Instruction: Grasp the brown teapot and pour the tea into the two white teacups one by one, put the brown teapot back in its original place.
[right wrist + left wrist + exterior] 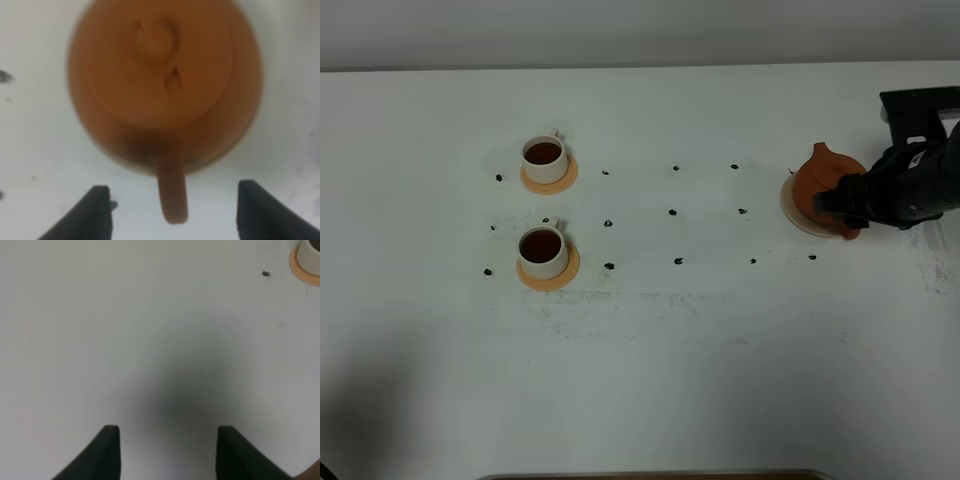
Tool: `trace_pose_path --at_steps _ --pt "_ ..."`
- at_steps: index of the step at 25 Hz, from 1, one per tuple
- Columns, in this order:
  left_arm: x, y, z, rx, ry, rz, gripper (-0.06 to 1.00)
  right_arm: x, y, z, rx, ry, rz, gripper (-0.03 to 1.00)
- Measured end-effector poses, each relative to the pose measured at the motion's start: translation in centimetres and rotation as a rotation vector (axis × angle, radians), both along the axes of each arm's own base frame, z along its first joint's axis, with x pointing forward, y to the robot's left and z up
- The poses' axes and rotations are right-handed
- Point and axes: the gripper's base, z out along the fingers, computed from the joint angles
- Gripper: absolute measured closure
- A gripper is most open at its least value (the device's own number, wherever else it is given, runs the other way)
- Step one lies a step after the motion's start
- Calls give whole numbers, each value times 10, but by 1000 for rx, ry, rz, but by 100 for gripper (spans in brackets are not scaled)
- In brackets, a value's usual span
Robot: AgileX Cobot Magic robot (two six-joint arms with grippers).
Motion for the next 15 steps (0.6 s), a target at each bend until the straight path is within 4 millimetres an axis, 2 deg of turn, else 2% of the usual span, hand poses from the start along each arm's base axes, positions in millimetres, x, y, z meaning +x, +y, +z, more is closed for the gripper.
trace_pose_path --at_steps 5,7,9,15 --pt "0 0 0 0 1 0 49 -19 -2 61 8 -186 8 41" --pt "0 0 0 0 1 0 49 -24 -3 76 23 -242 -1 41" --pt "0 0 0 0 1 0 49 -26 -3 85 35 -288 -10 41" --pt "0 0 0 0 1 0 49 -23 -2 91 84 -353 -52 41"
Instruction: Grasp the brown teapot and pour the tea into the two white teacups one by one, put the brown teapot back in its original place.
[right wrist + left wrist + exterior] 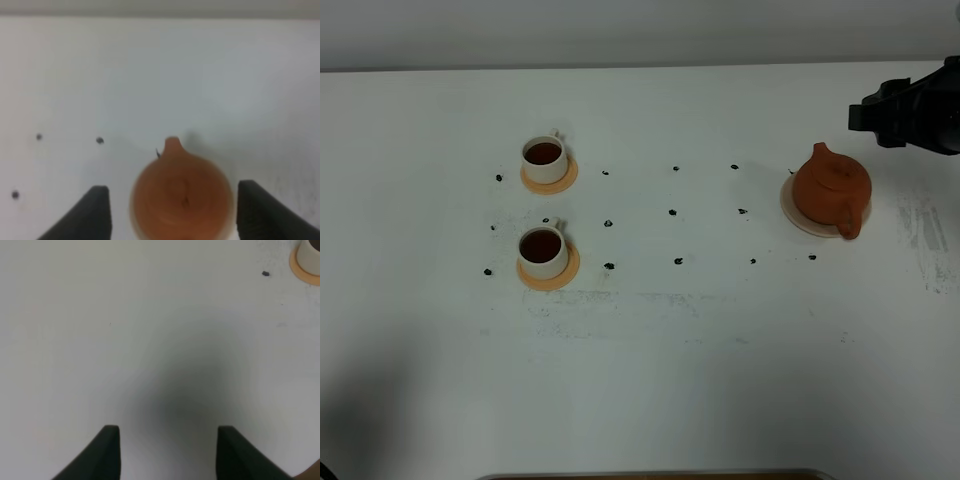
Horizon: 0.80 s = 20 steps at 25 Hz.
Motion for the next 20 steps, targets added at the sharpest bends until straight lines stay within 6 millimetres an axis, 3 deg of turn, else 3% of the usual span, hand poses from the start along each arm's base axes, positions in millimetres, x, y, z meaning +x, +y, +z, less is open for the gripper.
trace_pose_path --at_steps 5,9,14,20 --pt "0 0 0 0 0 0 49 -5 0 11 38 -41 -18 41" --pt "0 0 0 0 0 0 49 -31 -3 54 48 -188 -12 41" --pt "0 0 0 1 0 -1 49 -107 -9 111 -22 -308 53 41" --pt "0 0 0 1 0 -1 49 -215 -20 137 -79 -356 89 41"
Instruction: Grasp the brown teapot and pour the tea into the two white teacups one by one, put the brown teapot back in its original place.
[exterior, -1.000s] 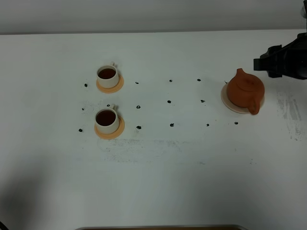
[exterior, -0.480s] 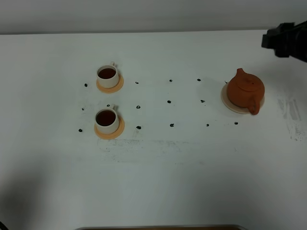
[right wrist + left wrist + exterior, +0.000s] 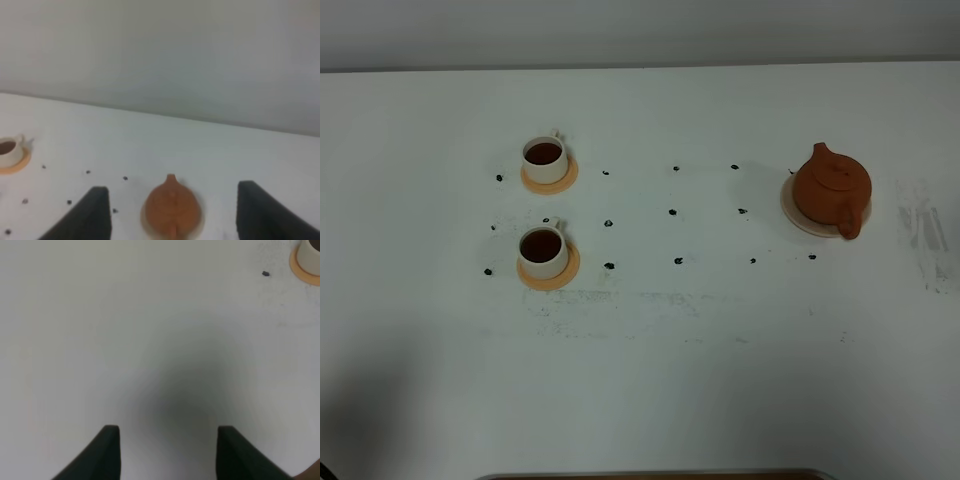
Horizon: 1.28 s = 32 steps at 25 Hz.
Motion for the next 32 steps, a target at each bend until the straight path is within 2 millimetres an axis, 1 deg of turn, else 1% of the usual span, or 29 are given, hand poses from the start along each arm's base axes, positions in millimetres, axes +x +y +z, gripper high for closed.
trace_pose_path --at_steps 2,5,10,13,14,20,25,32 --pt "0 0 0 0 0 0 49 -26 -2 -1 12 -23 0 41" --pt "0 0 0 0 0 0 49 -49 -5 -20 21 -22 -8 41" --pt "0 0 0 0 0 0 49 -64 -7 -67 24 39 -41 41" --pt "0 0 0 0 0 0 49 -70 -8 -87 21 92 -67 41" --pt "0 0 0 0 0 0 49 -73 -8 -91 20 104 -73 41" --pt "0 0 0 0 0 0 49 -91 -8 -103 15 131 -86 41" --pt "0 0 0 0 0 0 49 -91 -8 -120 12 170 -85 41" --pt "0 0 0 0 0 0 49 -92 -9 -122 8 176 -88 41"
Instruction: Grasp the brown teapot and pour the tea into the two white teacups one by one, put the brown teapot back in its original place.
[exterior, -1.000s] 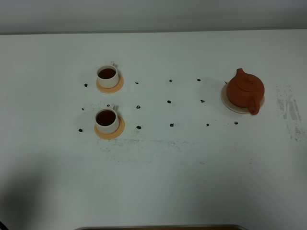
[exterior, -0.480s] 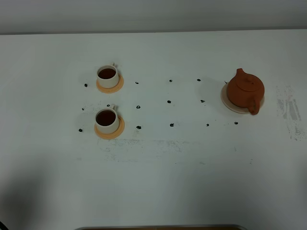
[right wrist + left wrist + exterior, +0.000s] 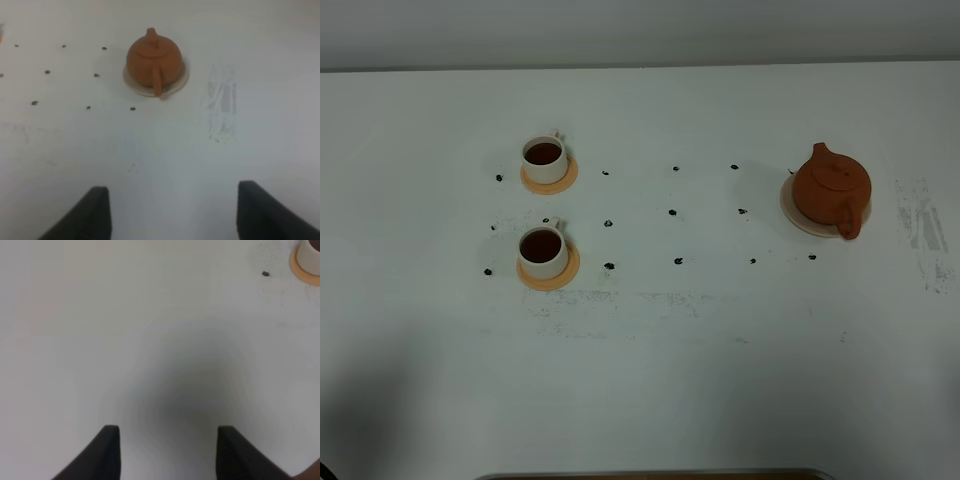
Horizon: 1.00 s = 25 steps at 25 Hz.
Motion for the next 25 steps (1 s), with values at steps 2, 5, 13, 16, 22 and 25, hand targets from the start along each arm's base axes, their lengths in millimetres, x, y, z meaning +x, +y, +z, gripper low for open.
trace_pose_path --at_steps 2,5,13,16,22,25 --pt "0 0 0 0 0 0 49 0 0 0 0 0 0 41" --pt "0 0 0 -1 0 1 49 0 0 0 0 0 0 41" --pt "0 0 0 -1 0 1 49 -7 0 -4 -3 -31 -2 41" --pt "0 0 0 -1 0 1 49 -8 0 -5 -1 -34 -3 41" --pt "0 0 0 -1 0 1 49 -8 0 -5 2 -34 -5 41" --pt "0 0 0 -1 0 1 49 -8 0 -5 3 -33 -5 41"
